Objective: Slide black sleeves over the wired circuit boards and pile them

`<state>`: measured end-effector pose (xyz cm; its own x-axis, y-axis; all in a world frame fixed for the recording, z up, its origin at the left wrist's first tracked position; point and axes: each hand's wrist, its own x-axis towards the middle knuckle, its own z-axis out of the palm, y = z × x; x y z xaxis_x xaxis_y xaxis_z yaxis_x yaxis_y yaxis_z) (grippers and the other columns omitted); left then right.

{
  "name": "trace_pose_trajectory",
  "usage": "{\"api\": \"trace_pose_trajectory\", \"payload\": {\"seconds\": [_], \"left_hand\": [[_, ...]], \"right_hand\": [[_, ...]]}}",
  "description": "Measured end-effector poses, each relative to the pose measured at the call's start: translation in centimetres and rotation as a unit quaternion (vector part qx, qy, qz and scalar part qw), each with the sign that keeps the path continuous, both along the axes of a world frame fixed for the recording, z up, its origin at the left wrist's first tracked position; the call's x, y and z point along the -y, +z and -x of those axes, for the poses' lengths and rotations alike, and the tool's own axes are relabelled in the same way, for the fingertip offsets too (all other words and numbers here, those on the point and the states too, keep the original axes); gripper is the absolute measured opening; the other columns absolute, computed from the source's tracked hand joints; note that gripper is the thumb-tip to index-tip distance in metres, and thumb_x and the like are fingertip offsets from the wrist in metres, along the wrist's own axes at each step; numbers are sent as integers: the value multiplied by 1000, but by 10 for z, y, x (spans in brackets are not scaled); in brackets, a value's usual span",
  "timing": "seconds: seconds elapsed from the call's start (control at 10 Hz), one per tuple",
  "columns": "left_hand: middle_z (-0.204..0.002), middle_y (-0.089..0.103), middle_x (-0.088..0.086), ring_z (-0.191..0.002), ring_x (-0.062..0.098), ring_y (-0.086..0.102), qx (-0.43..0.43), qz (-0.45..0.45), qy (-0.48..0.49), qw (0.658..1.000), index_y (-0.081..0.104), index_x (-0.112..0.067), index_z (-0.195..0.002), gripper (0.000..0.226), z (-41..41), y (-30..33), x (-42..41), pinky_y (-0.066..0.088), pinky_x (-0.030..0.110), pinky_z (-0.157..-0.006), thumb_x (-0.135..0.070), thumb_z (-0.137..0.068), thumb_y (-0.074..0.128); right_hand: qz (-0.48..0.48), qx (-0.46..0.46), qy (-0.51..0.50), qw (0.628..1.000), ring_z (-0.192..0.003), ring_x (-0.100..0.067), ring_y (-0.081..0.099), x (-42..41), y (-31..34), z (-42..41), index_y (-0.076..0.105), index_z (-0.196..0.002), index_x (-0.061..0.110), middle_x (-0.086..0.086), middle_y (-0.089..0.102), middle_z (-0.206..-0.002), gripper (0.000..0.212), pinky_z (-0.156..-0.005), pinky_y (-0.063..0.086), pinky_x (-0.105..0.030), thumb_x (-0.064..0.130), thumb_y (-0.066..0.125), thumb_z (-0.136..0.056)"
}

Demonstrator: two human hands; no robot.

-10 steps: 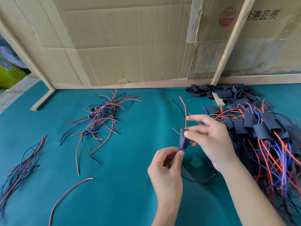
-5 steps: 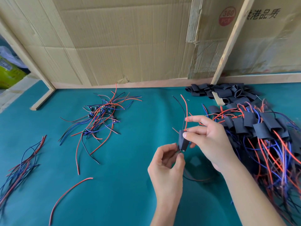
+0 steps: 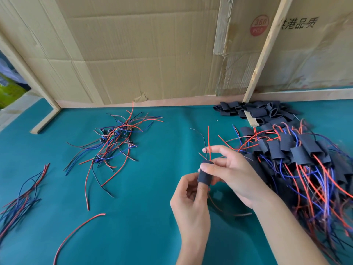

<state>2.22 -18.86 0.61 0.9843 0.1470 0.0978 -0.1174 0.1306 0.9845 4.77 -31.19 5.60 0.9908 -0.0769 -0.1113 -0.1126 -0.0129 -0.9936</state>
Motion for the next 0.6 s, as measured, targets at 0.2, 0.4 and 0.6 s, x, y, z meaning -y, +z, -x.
{"api": "trace_pose_trajectory", "payload": {"seconds": [0.2, 0.4, 0.6], "left_hand": [[-69, 69, 3, -61, 12, 63, -2, 10, -39, 999, 72, -27, -81, 18, 0, 1, 2, 48, 23, -59, -36, -92, 61], [-68, 68, 5, -58, 11, 59, -9, 15, -46, 999, 71, -26, -81, 30, -2, -8, 2, 46, 21, -54, -5, -100, 60], [-68, 69, 5, -57, 12, 61, -15, 27, -50, 998, 72, -28, -80, 38, -6, -13, 1, 45, 21, -54, 5, -94, 58]], "right_hand": [[61, 62, -95, 992, -51, -9, 55, 27, 42, 14, 70, -114, 23, -4, 71, -69, 33, -50, 43, -19, 13, 81, -85], [455, -25, -105, 884, -60, -4, 65, 110, 130, 25, 69, -106, 31, 9, 77, -72, 47, -68, 45, -31, 54, 86, -69], [646, -34, -107, 755, -93, -24, 64, 131, 162, -39, 71, -83, 32, 14, 72, -84, 20, -80, 46, -31, 49, 80, -79]]}}
